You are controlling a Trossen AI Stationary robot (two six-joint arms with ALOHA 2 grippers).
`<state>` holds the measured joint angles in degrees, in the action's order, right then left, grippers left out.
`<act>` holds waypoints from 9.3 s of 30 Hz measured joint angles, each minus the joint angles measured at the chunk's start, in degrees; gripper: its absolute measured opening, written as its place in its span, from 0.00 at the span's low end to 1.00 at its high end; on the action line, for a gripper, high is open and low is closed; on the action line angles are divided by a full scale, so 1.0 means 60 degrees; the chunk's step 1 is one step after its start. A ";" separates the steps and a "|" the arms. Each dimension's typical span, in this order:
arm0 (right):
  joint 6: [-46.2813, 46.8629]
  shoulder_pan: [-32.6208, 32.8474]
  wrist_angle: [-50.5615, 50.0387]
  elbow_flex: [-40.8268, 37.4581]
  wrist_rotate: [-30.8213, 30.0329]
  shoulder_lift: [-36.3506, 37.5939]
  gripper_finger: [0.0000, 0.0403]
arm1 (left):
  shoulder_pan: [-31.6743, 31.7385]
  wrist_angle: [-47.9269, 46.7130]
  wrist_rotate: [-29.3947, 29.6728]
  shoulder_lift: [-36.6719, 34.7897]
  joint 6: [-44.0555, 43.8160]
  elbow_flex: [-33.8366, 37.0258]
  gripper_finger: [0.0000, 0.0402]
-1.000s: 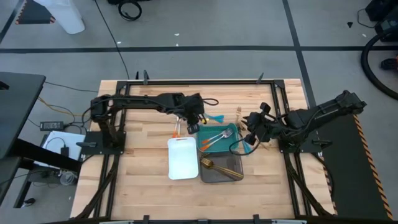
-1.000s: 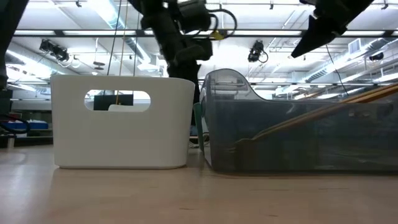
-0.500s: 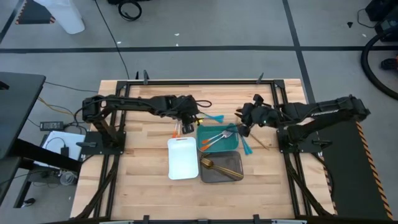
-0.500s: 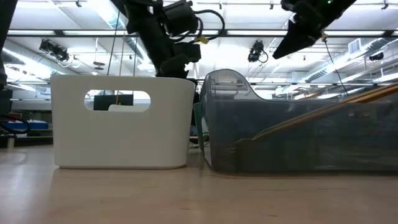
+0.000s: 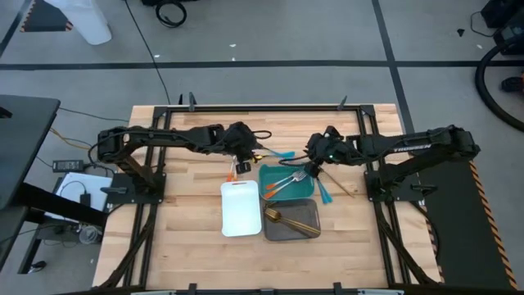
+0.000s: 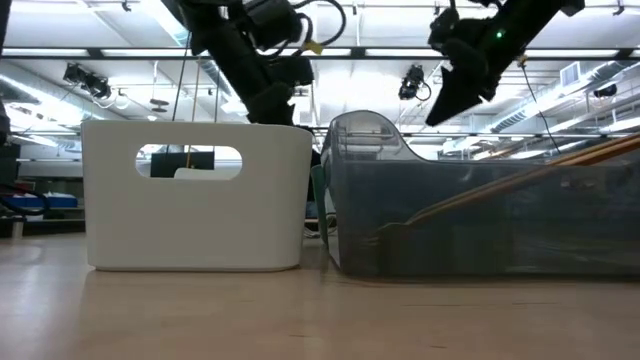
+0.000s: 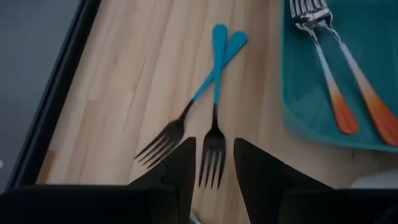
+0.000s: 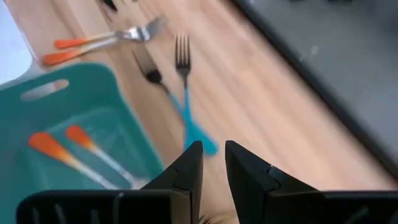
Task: Sort silverware by color (type)
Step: Put the blue fork into the white bin, then put the gold fork into the black bin
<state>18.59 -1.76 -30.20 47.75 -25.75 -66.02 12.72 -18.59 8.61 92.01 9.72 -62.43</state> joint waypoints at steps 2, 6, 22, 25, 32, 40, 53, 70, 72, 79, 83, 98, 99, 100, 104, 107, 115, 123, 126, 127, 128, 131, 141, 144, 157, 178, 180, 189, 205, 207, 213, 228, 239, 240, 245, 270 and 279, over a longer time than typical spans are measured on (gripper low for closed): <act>0.0892 0.0018 -0.0555 0.0000 0.0257 -0.0062 0.20 | 0.0003 0.0237 0.0071 -0.0245 0.0000 0.0346 0.29; 0.2614 0.0024 -0.2115 0.0000 0.0797 -0.0174 0.20 | 0.0003 0.0458 0.0400 -0.0788 0.0001 0.0924 0.29; 0.4919 0.0803 -0.2114 -0.1183 0.2247 -0.0997 0.20 | -0.0005 0.0324 0.0709 -0.1410 -0.0240 0.1456 0.29; 0.5092 0.0980 -0.1680 -0.1421 0.2261 -0.1255 0.20 | -0.0005 0.0317 0.0712 -0.1410 -0.0244 0.1456 0.29; 0.5465 0.1336 -0.1397 -0.1762 0.2305 -0.1591 0.20 | -0.0005 0.0153 0.0756 -0.1410 -0.0237 0.1453 0.29; 0.5462 0.1685 -0.0163 -0.2550 0.1792 -0.1551 0.20 | -0.0005 0.0102 0.0808 -0.1410 -0.0240 0.1453 0.29; 0.5898 0.1928 0.0047 -0.2980 0.1372 -0.1528 0.20 | -0.0005 0.0138 0.0814 -0.1406 -0.0237 0.1453 0.29; 0.5951 0.1928 0.0215 -0.2983 0.1310 -0.1732 0.20 | -0.0005 0.0171 0.0814 -0.1406 -0.0153 0.1449 0.29; 0.6006 0.1928 0.0077 -0.2983 0.1307 -0.1806 0.20 | -0.0005 0.0170 0.0814 -0.1406 -0.0157 0.1449 0.29; 0.6267 0.1887 -0.0549 -0.2979 0.1453 -0.1718 0.20 | -0.0005 0.0127 0.0814 -0.1406 -0.0160 0.1449 0.29; 0.6177 0.1886 -0.0522 -0.2973 0.1839 -0.1772 0.20 | -0.0012 0.0127 0.0814 -0.1406 -0.0178 0.1449 0.29; 0.6636 0.1885 -0.1070 -0.2944 0.2342 -0.1596 0.05 | -0.0077 -0.0045 0.0783 -0.2918 -0.0259 0.1442 0.29; 0.6630 0.1891 -0.1471 -0.2870 0.2513 -0.1510 0.06 | -0.0074 -0.0061 0.0712 -0.3145 -0.0268 0.1442 0.29; 0.6606 0.1895 -0.1879 -0.2786 0.2597 -0.1430 0.06 | -0.0074 -0.0049 0.0663 -0.3299 -0.0263 0.1442 0.29; 0.6568 0.1898 -0.2774 -0.2135 0.2187 -0.0945 0.04 | -0.0145 -0.0011 0.0561 -0.3621 -0.0266 0.1438 0.29; 0.6367 0.1906 -0.3145 -0.1865 0.1975 -0.0656 0.04 | -0.0259 -0.0110 0.0555 -0.3698 -0.0268 0.1438 0.29; 0.6215 0.1909 -0.4343 -0.0733 0.1939 -0.0093 0.04 | -0.0809 -0.0482 0.0537 -0.3934 -0.0277 0.1438 0.29; 0.5295 0.1904 -0.5245 0.1233 0.1113 -0.0516 0.04 | -0.1101 -0.0825 0.0541 -0.4283 -0.0259 0.1438 0.29; 0.4609 0.1839 -0.5225 0.1925 0.1055 -0.1023 0.04 | -0.1101 -0.1326 0.0551 -0.4589 -0.0266 0.1459 0.29; 0.4393 0.1833 -0.5222 0.2113 0.1052 -0.1227 0.04 | -0.1101 -0.1258 0.0564 -0.4630 -0.0267 0.1429 0.29; 0.4202 0.1833 -0.5243 0.2326 0.1052 -0.1451 0.04 | -0.1096 -0.1373 0.0567 -0.4737 -0.0291 0.1421 0.29; 0.3673 0.1836 -0.5242 0.2978 0.1059 -0.2147 0.04 | -0.1090 -0.1690 0.0689 -0.4988 -0.0599 0.1439 0.29; 0.2408 0.1855 -0.5058 0.5164 0.1328 -0.4092 0.04 | -0.1097 -0.3020 0.0836 -0.5657 -0.1534 0.1445 0.29; 0.2248 0.1859 -0.4761 0.5672 0.1547 -0.4528 0.04 | -0.1229 -0.3067 0.0637 -0.5656 -0.1723 0.1446 0.29; 0.2315 0.2033 -0.0361 0.6055 0.4742 -0.6078 0.04 | -0.2088 -0.1736 0.0973 -0.5784 -0.1558 0.3161 0.29; 0.4613 0.1897 0.3232 0.6045 0.5979 -0.7632 0.04 | -0.4101 -0.1437 0.3762 -0.7347 -0.1392 0.3290 0.29; 0.4718 0.1898 0.3241 0.6040 0.5954 -0.7717 0.04 | -0.4199 -0.1415 0.3862 -0.7349 -0.1205 0.3292 0.29; 0.5241 0.1931 0.3961 0.6030 0.5218 -0.8082 0.04 | -0.4358 -0.1300 0.3885 -0.7356 -0.1002 0.3289 0.29; 0.5439 0.1960 0.3473 0.6040 0.4978 -0.8696 0.04 | -0.4358 -0.1611 0.3765 -0.7358 -0.1082 0.3289 0.29; 0.5605 0.1934 0.3498 0.6051 0.4987 -0.8757 0.04 | -0.4358 -0.1653 0.3758 -0.7355 -0.1114 0.3289 0.29; 0.5744 0.1838 0.3116 0.6043 0.5045 -0.8855 0.04 | -0.4358 -0.1677 0.3758 -0.7357 -0.1188 0.3289 0.29; 0.5720 0.1770 0.2831 0.6047 0.4898 -0.8837 0.17 | -0.4654 -0.1805 0.3647 -0.7356 -0.1227 0.3289 0.29; 0.5471 0.1549 0.3456 0.6046 0.5109 -0.8608 0.21 | -0.4788 -0.1812 0.3645 -0.7358 -0.1264 0.3289 0.29; 0.5411 0.1514 0.3405 0.6047 0.5132 -0.8527 0.21 | -0.4784 -0.1826 0.3645 -0.7355 -0.1264 0.3289 0.29; 0.4600 0.1257 0.3009 0.6043 0.5330 -0.7873 0.21 | -0.4773 -0.1880 0.3648 -0.7358 -0.1257 0.3289 0.29; -0.0777 -0.0741 -0.0187 0.6047 0.3722 -0.6472 0.21 | -0.4773 -0.1881 0.3867 -0.7355 -0.1273 0.3289 0.29; -0.1583 -0.1557 -0.1367 0.6047 0.3776 -0.6472 0.21 | -0.4773 -0.1887 0.3867 -0.7355 -0.1684 0.3289 0.29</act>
<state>9.09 -11.10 -38.40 84.03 -3.09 -104.86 -15.92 -29.91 31.81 47.88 -0.39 -42.70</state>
